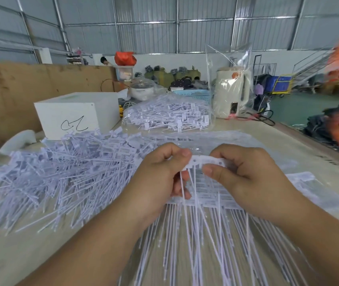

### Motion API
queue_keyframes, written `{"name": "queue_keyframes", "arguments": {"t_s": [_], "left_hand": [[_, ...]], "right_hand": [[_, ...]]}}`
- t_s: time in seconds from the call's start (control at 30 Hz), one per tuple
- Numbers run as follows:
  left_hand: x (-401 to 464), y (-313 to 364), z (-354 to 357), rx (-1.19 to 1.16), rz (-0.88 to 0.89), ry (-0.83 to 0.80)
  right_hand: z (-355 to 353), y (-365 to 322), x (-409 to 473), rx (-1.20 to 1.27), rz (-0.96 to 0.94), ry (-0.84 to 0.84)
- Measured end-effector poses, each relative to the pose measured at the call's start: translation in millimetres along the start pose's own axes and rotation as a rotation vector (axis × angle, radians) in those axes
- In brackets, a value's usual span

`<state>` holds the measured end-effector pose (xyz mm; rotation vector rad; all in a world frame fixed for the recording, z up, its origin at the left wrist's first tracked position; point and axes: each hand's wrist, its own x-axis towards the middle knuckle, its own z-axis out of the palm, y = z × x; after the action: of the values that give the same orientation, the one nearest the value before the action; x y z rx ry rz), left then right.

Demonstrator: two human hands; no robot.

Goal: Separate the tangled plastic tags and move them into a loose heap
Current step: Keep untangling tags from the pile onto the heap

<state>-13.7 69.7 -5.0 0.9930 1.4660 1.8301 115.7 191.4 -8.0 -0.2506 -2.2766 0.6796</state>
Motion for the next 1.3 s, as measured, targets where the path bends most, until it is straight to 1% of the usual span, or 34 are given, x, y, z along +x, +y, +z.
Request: {"name": "queue_keyframes", "arguments": {"t_s": [0.1,0.23,0.3,0.37,0.4,0.43,0.47,0.5,0.53,0.57,0.6,0.63,0.67,0.8,0.83,0.87,0.93,0.97,1.03,1.13,1.2,1.3], "left_hand": [[-1,2,6,-0.274,-0.033,0.050],[-3,-3,17,-0.323,0.008,0.145],[0,-3,12,-0.420,0.030,0.216],[8,6,-11,-0.521,0.094,0.321],[12,12,-25,-0.483,0.137,0.373],[16,15,-36,-0.370,0.161,0.404],[18,15,-42,-0.212,0.163,0.392],[19,13,-41,-0.044,0.151,0.329],[17,9,-35,0.102,0.140,0.225],[14,3,-27,0.214,0.137,0.102],[10,-2,-18,0.272,0.143,-0.014],[6,-5,-11,0.281,0.154,-0.099],[4,-7,-7,0.270,0.159,-0.148],[1,-7,-8,0.138,0.062,-0.181],[1,-6,-8,0.130,0.050,-0.189],[1,-7,-7,0.172,0.065,-0.193],[1,-7,-6,0.288,0.125,-0.183],[1,-7,-6,0.308,0.143,-0.168],[2,-7,-7,0.304,0.150,-0.141],[4,-6,-10,0.302,0.149,-0.100],[6,-6,-13,0.269,0.152,-0.065],[8,-6,-15,0.256,0.150,-0.050]], "right_hand": [[8,-8,1,-0.046,-0.015,0.161],[17,-15,0,-0.141,-0.039,0.251],[16,-13,0,-0.093,-0.022,0.316],[8,-9,0,-0.003,0.017,0.384],[3,-6,0,0.022,0.018,0.369],[1,-5,-1,0.046,0.009,0.311],[1,-4,-2,0.073,-0.008,0.224],[3,-3,-3,0.078,-0.027,0.133],[6,-4,-3,0.063,-0.046,0.057],[9,-4,-4,0.035,-0.064,-0.001],[11,-4,-4,0.015,-0.082,-0.046],[11,-4,-4,0.000,-0.097,-0.072],[11,-4,-4,0.000,-0.103,-0.084],[8,2,-4,-0.044,-0.085,-0.116],[9,3,-4,-0.055,-0.079,-0.128],[9,3,-4,-0.058,-0.075,-0.141],[10,3,-4,-0.054,-0.072,-0.174],[11,4,-4,-0.049,-0.070,-0.193],[12,3,-5,-0.045,-0.062,-0.210],[8,2,-3,-0.086,0.009,-0.164],[3,2,-4,-0.118,0.036,-0.183],[-3,-1,-2,-0.103,0.015,-0.216]]}}
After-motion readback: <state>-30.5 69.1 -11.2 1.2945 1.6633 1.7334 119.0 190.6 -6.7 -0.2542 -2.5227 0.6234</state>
